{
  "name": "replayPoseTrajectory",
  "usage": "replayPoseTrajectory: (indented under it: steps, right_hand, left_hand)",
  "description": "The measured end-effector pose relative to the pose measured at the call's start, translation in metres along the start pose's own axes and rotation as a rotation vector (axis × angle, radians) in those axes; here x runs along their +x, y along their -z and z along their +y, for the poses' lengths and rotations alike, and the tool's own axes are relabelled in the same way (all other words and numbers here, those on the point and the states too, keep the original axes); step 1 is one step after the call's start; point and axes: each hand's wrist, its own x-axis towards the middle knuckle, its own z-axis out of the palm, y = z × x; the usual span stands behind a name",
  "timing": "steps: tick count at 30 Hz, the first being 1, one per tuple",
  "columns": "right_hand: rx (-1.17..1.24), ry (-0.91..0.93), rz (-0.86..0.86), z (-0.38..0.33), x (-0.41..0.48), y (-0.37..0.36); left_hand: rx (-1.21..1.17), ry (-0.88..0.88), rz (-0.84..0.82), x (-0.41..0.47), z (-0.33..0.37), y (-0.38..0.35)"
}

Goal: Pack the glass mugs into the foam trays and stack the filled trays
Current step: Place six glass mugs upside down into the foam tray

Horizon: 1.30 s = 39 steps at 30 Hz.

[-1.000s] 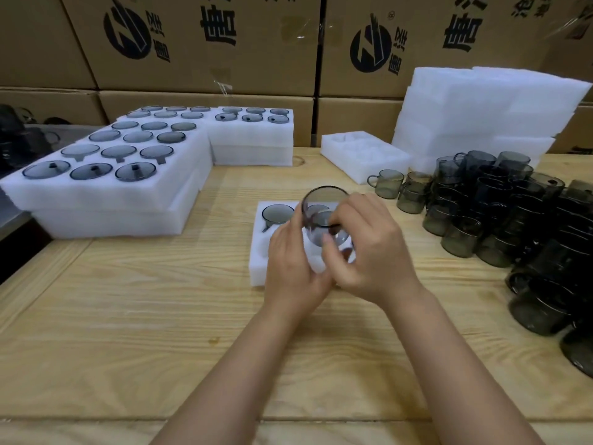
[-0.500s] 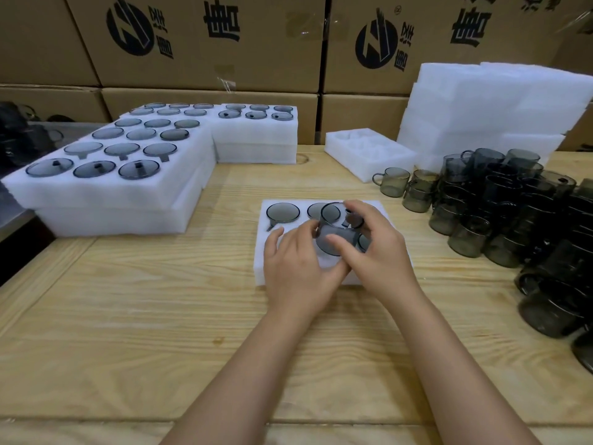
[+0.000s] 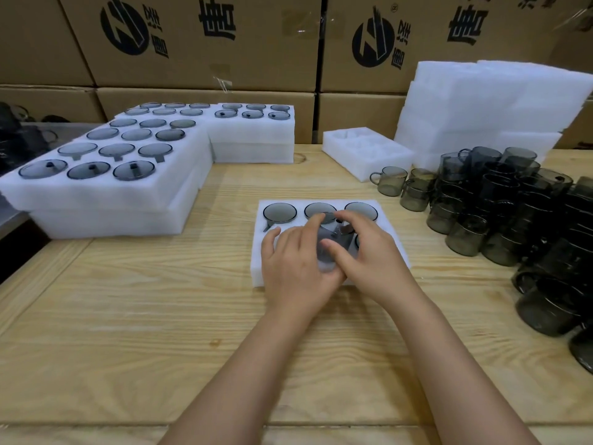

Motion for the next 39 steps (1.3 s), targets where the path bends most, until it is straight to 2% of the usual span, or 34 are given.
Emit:
replayPoseTrajectory:
  steps: [6, 13, 16, 19, 21, 23, 24, 26, 28, 30, 35, 39]
  right_hand:
    - [-0.101, 0.013, -0.034, -0.002, 0.003, -0.001]
    - [-0.019, -0.107, -0.075, -0.006, 0.004, 0.002]
    - [-0.08, -0.127, -0.124, -0.01, 0.008, 0.009]
    - [-0.077, -0.164, -0.222, -0.018, 0.024, 0.026]
    - [-0.013, -0.172, -0.167, -0.025, 0.04, 0.031]
    - [-0.098, -0.121, -0.071, -0.028, 0.057, 0.02]
    - [-0.177, -0.099, -0.096, -0.03, 0.064, 0.011]
    - [-0.351, -0.095, -0.271, -0.03, 0.072, -0.008]
    - [-0.521, -0.105, -0.436, -0.022, 0.073, -0.017]
    - [-0.665, -0.057, -0.517, -0.012, 0.07, -0.018]
    - [-0.866, -0.002, -0.533, -0.001, 0.055, -0.03]
    - [-0.818, -0.028, -0.547, 0.002, 0.058, -0.031]
  left_hand:
    - [-0.035, -0.005, 0.02, -0.001, -0.004, -0.001]
    - [0.038, -0.122, 0.105, 0.001, -0.008, 0.002]
    - [0.08, -0.109, 0.14, 0.002, -0.011, 0.0]
    - [0.094, -0.092, 0.117, 0.0, -0.013, 0.001]
    - [0.087, -0.088, 0.091, -0.002, -0.012, 0.002]
    - [0.074, -0.052, 0.057, -0.002, -0.007, 0.004]
    - [0.065, -0.023, 0.032, -0.002, -0.004, 0.006]
    - [0.033, -0.008, 0.007, 0.0, -0.001, 0.008]
    - [0.021, -0.068, -0.026, 0.0, -0.001, 0.009]
    - [0.064, -0.141, -0.078, -0.001, -0.002, 0.008]
    - [0.181, -0.148, -0.139, -0.005, -0.005, -0.002]
    - [0.224, -0.14, -0.141, -0.005, -0.006, -0.004]
